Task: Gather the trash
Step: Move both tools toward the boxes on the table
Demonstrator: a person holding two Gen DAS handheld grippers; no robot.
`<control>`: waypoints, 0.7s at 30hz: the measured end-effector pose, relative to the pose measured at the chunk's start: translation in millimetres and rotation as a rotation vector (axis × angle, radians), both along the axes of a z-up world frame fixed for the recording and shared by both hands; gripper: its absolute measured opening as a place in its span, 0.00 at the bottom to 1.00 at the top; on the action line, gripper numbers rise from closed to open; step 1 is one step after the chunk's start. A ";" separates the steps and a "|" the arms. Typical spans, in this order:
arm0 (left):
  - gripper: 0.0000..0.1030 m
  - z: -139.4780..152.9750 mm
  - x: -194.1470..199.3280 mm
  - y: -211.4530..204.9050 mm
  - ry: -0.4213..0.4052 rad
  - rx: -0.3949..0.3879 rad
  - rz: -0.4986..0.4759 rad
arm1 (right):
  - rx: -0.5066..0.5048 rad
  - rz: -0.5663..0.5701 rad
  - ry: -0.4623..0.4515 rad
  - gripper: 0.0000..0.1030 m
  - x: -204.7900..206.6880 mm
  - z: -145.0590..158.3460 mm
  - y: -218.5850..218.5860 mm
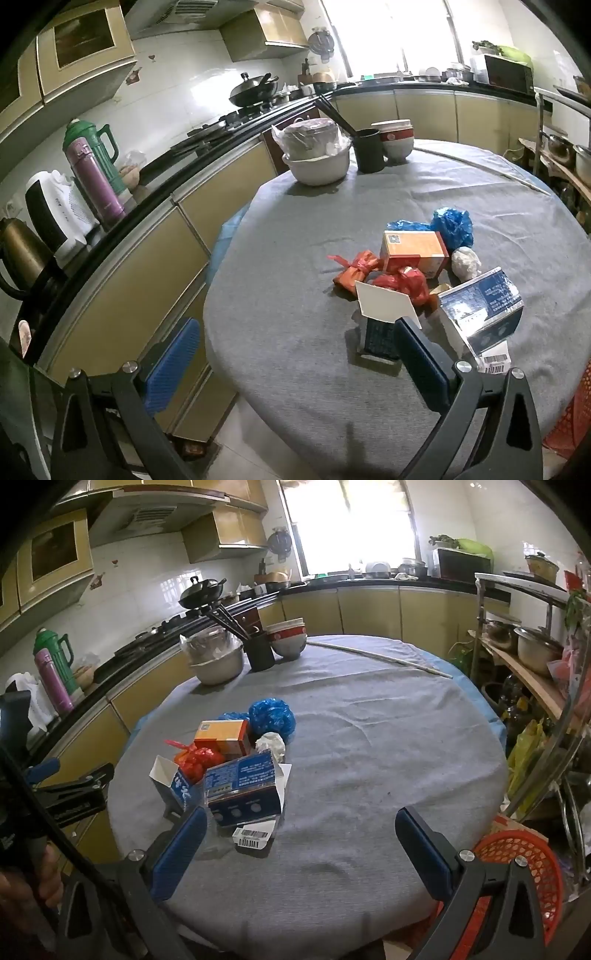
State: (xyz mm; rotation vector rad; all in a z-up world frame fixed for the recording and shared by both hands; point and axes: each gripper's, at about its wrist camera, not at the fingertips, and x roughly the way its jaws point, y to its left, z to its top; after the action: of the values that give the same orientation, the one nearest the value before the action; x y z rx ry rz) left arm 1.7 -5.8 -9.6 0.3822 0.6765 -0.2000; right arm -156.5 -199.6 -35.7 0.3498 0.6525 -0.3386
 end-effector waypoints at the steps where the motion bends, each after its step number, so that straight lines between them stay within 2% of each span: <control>1: 1.00 -0.2 0.2 0.3 0.002 -0.001 -0.001 | 0.000 0.000 0.000 1.00 0.0 0.0 0.0; 17: 1.00 -3.8 4.0 1.3 0.016 -0.012 -0.005 | -0.005 0.025 0.019 1.00 9.2 -1.7 8.4; 21: 1.00 -5.8 4.4 0.8 0.025 -0.013 -0.011 | 0.004 0.028 -0.010 1.00 10.5 -2.6 9.1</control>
State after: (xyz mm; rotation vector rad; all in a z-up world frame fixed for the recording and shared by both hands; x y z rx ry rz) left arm 6.1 -5.1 -15.4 0.3714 0.6973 -0.2193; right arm -146.0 -190.5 -38.3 0.3454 0.6474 -0.3084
